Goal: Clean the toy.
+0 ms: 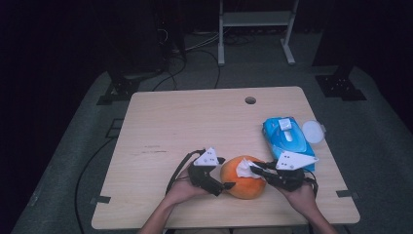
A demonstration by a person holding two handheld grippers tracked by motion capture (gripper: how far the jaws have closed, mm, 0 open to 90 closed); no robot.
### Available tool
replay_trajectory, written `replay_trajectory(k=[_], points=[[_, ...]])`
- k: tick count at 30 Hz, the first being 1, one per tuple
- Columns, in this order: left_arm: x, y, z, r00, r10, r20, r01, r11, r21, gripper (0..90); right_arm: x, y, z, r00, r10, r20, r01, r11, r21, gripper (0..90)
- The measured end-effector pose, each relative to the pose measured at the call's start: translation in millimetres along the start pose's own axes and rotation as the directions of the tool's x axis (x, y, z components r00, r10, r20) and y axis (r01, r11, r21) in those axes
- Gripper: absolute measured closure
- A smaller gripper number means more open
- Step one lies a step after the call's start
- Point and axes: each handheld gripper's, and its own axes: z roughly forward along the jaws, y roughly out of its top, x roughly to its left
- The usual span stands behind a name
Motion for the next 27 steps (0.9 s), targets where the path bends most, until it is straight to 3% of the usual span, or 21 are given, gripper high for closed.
replay_trajectory(k=[1, 6, 10, 12, 16, 19, 21, 23, 27], points=[[0.6, -0.6, 1.3, 0.9996, -0.005, 0.026, 0.005, 1.0000, -0.003, 13.9, 0.7, -0.4, -1.9, 1.0000, 0.002, 0.000, -0.002, 1.000, -0.001, 80.0], [-6.6, 2.3, 0.5, 0.9972, 0.073, -0.014, -0.073, 0.9968, -0.030, 36.0, 12.8, 9.1, -0.5, 0.9989, -0.047, -0.006, 0.047, 0.999, -0.008, 80.1], [-17.4, 8.0, 1.3, 0.9851, 0.154, -0.076, -0.157, 0.9872, -0.028, 40.4, 23.5, 23.0, 11.5, 0.9953, -0.094, -0.023, 0.094, 0.995, -0.026, 80.0], [-18.8, 7.3, -0.4, 0.9816, 0.172, -0.083, -0.174, 0.9843, -0.026, 40.7, 24.7, 27.9, 14.3, 0.9934, -0.114, -0.016, 0.113, 0.993, -0.026, 80.0], [-14.6, 3.0, -0.9, 0.9873, 0.145, -0.066, -0.147, 0.9887, -0.031, 34.8, 14.5, 22.8, 8.0, 0.9962, -0.087, 0.000, 0.087, 0.996, -0.015, 79.9], [-7.9, 2.8, 1.4, 0.9948, 0.082, -0.062, -0.084, 0.9959, -0.033, 20.2, 9.6, 12.7, 0.3, 0.9970, -0.074, 0.023, 0.074, 0.997, -0.003, 79.9], [-3.4, 3.0, 4.5, 0.9992, 0.020, -0.034, -0.021, 0.9994, -0.029, 14.4, 7.8, 7.7, -4.4, 0.9982, -0.058, 0.018, 0.058, 0.998, -0.006, 79.9], [-1.4, 1.7, 6.7, 1.0000, -0.001, 0.008, 0.001, 0.9994, -0.035, 15.7, 7.3, 5.9, -6.5, 0.9984, -0.056, 0.014, 0.056, 0.998, -0.006, 80.0], [-7.3, 3.9, 5.5, 0.9980, 0.053, -0.036, -0.054, 0.9972, -0.050, 33.8, 10.3, 8.6, -4.6, 0.9980, -0.063, 0.010, 0.063, 0.998, -0.010, 79.9]])
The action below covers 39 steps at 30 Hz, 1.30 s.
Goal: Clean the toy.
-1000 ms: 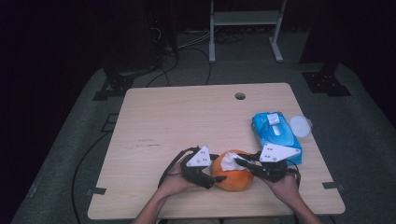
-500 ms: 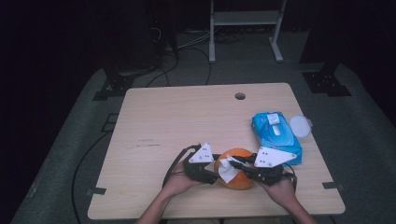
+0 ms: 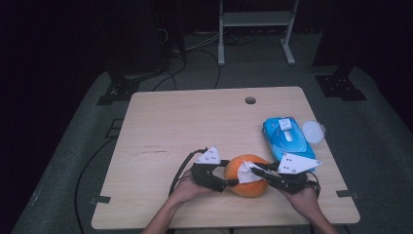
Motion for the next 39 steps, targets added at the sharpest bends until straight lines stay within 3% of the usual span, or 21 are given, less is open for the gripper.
replay_trajectory(k=[4, 7, 10, 13, 15, 17, 19, 20, 21, 27, 30, 35, 39], points=[[-10.0, 7.6, 0.4, 0.9950, 0.075, -0.066, -0.075, 0.9971, -0.008, 39.4, 10.6, 13.2, 9.8, 0.9990, -0.039, -0.022, 0.039, 0.999, -0.018, 79.8], [-21.1, 10.9, -0.8, 0.9784, 0.169, -0.119, -0.168, 0.9856, 0.012, 40.4, 16.4, 23.8, 20.9, 0.9968, -0.069, -0.040, 0.068, 0.997, -0.020, 79.8], [-22.1, 8.4, -3.8, 0.9753, 0.187, -0.117, -0.185, 0.9823, 0.027, 40.5, 14.2, 26.9, 22.9, 0.9967, -0.079, -0.022, 0.078, 0.997, -0.018, 79.8], [-24.0, 5.1, -2.8, 0.9774, 0.187, -0.098, -0.186, 0.9822, 0.025, 38.9, 6.6, 20.0, 16.7, 0.9983, -0.057, -0.009, 0.057, 0.998, -0.010, 79.7], [-22.7, 5.5, -2.4, 0.9835, 0.164, -0.077, -0.163, 0.9865, 0.013, 33.0, 4.1, 14.7, 10.1, 0.9987, -0.050, 0.003, 0.050, 0.999, -0.008, 79.7], [-18.1, 7.8, -1.5, 0.9943, 0.092, -0.054, -0.093, 0.9956, -0.016, 21.7, 5.0, 10.7, 3.7, 0.9991, -0.042, 0.011, 0.042, 0.999, -0.004, 79.8], [-11.9, 10.0, 1.6, 0.9995, 0.007, -0.030, -0.007, 0.9999, -0.012, 10.0, 6.1, 7.7, -0.4, 0.9993, -0.038, 0.003, 0.038, 0.999, -0.009, 79.8], [-10.4, 9.8, 3.7, 0.9999, -0.017, -0.002, 0.016, 0.9998, -0.013, 10.0, 7.3, 7.2, -1.2, 0.9992, -0.039, -0.002, 0.039, 0.999, -0.008, 79.8], [-10.7, 9.0, 5.5, 0.9997, -0.014, 0.017, 0.014, 0.9998, -0.010, 13.3, 9.6, 7.7, -1.0, 0.9991, -0.041, -0.003, 0.041, 0.999, -0.006, 79.9], [-19.9, 7.6, 5.3, 0.9962, 0.086, -0.015, -0.086, 0.9963, 0.008, 32.0, 24.3, 17.8, 15.6, 0.9953, -0.088, -0.042, 0.088, 0.996, 0.005, 79.8], [-17.1, 3.1, 1.6, 0.9958, 0.090, -0.012, -0.090, 0.9959, 0.011, 34.7, 22.5, 22.2, 17.0, 0.9940, -0.108, -0.016, 0.108, 0.994, 0.017, 79.8], [-12.9, -2.3, -1.8, 0.9968, 0.080, -0.012, -0.079, 0.9966, 0.021, 34.9, 3.1, 13.0, 0.1, 0.9974, -0.047, 0.055, 0.046, 0.999, 0.022, 79.9], [-9.5, -2.3, -1.7, 0.9986, 0.053, -0.004, -0.053, 0.9985, 0.015, 31.2, -1.5, -2.7, -13.6, 0.9972, -0.010, 0.074, 0.007, 0.999, 0.032, 80.0]])
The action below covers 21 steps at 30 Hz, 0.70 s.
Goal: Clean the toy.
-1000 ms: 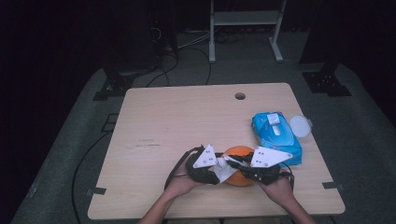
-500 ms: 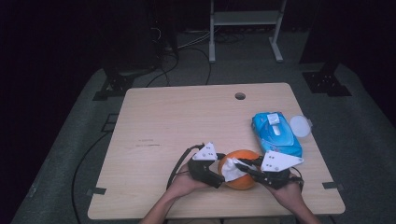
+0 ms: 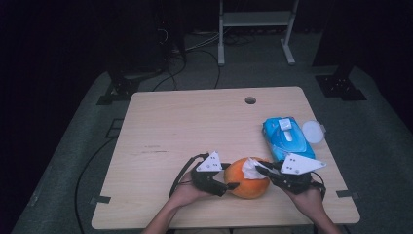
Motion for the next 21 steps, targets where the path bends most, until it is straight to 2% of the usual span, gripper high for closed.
replay_trajectory(k=[3, 5, 8, 10, 14, 16, 18, 21], points=[[-0.3, 5.4, 1.8, 0.9984, -0.044, 0.034, 0.044, 0.9990, 0.003, 21.4, 2.2, -4.6, -2.5, 0.9999, 0.013, 0.000, -0.013, 1.000, -0.007, 80.1], [-3.3, 8.2, 3.8, 0.9980, -0.048, 0.040, 0.048, 0.9989, 0.002, 19.1, 4.8, -2.8, -0.4, 0.9996, 0.022, -0.016, -0.022, 1.000, -0.013, 80.1], [-3.8, 8.7, 4.4, 0.9982, -0.049, 0.035, 0.049, 0.9987, 0.012, 19.3, 11.2, 2.1, 7.4, 0.9994, 0.005, -0.035, -0.006, 1.000, -0.015, 80.1], [-5.0, 9.0, 3.7, 0.9992, -0.032, 0.025, 0.032, 0.9995, 0.008, 22.5, 14.0, 6.5, 12.4, 0.9976, 0.009, -0.068, -0.012, 0.999, -0.038, 80.1], [-8.1, 7.6, 1.7, 0.9987, 0.050, 0.008, -0.050, 0.9987, 0.014, 32.1, 21.4, 18.9, 24.7, 0.9922, -0.013, -0.124, 0.007, 0.999, -0.049, 79.9], [-6.7, 5.4, -0.6, 0.9984, 0.056, 0.005, -0.056, 0.9983, 0.018, 34.4, 20.6, 22.9, 28.7, 0.9919, -0.027, -0.124, 0.022, 0.999, -0.043, 79.9], [-3.9, 2.4, -2.6, 0.9979, 0.065, 0.006, -0.065, 0.9976, 0.023, 35.8, 14.1, 22.0, 28.7, 0.9937, -0.010, -0.112, 0.005, 0.999, -0.042, 79.8], [-0.7, -1.4, -4.1, 0.9987, 0.049, 0.011, -0.049, 0.9985, 0.022, 35.1, 3.7, 15.3, 22.2, 0.9966, 0.015, -0.081, -0.018, 0.999, -0.036, 79.8]])
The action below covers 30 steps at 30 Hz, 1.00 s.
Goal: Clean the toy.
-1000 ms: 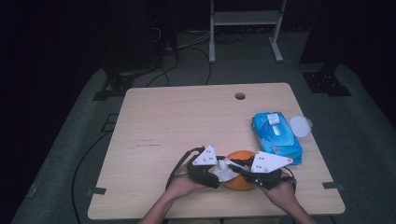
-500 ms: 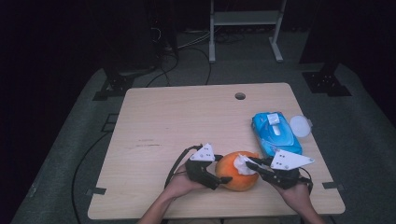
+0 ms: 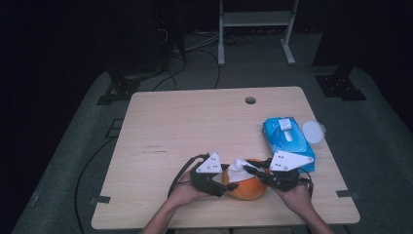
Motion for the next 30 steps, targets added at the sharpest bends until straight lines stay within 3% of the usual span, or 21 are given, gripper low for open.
replay_trajectory(k=[2, 5, 7, 11, 14, 16, 23, 28, 30], points=[[1.5, -0.5, -0.3, 0.9998, -0.019, 0.005, 0.019, 0.9998, -0.001, 32.6, -4.1, -6.1, -7.4, 0.9998, 0.014, 0.017, -0.014, 1.000, 0.010, 79.8], [1.9, 4.3, 0.7, 0.9955, -0.082, 0.048, 0.083, 0.9963, -0.023, 20.7, -5.0, -14.0, -15.9, 0.9990, 0.028, 0.036, -0.028, 1.000, 0.008, 79.9], [0.2, 8.1, 2.9, 0.9927, -0.103, 0.063, 0.105, 0.9938, -0.035, 20.7, -2.1, -14.7, -17.8, 0.9990, 0.034, 0.030, -0.035, 0.999, 0.006, 79.9], [-7.7, 12.0, 4.3, 0.9996, -0.019, 0.019, 0.019, 0.9994, -0.027, 30.9, 7.9, -6.8, -9.2, 0.9998, 0.016, -0.010, -0.016, 1.000, -0.006, 79.7], [-12.2, 13.3, 3.5, 0.9988, 0.048, 0.008, -0.047, 0.9988, -0.014, 36.2, 16.5, 3.0, 1.5, 0.9988, -0.008, -0.049, 0.007, 1.000, -0.021, 79.8], [-11.5, 11.9, 1.6, 0.9983, 0.058, 0.005, -0.058, 0.9983, -0.009, 37.6, 19.5, 7.9, 6.9, 0.9984, -0.033, -0.047, 0.032, 0.999, -0.010, 79.8], [0.8, 1.6, -4.9, 0.9999, 0.006, 0.011, -0.006, 1.0000, 0.001, 36.6, -1.2, -2.1, -5.5, 0.9996, 0.024, 0.016, -0.025, 1.000, 0.009, 80.0], [5.2, 6.1, -4.3, 0.9942, -0.100, 0.039, 0.101, 0.9949, -0.011, 18.4, -6.2, -15.9, -20.1, 0.9973, 0.059, 0.044, -0.060, 0.998, 0.013, 80.1], [2.9, 8.9, 0.2, 0.9931, -0.101, 0.059, 0.101, 0.9948, -0.008, 17.2, -1.8, -15.0, -19.3, 0.9979, 0.052, 0.039, -0.052, 0.999, 0.012, 80.1]])
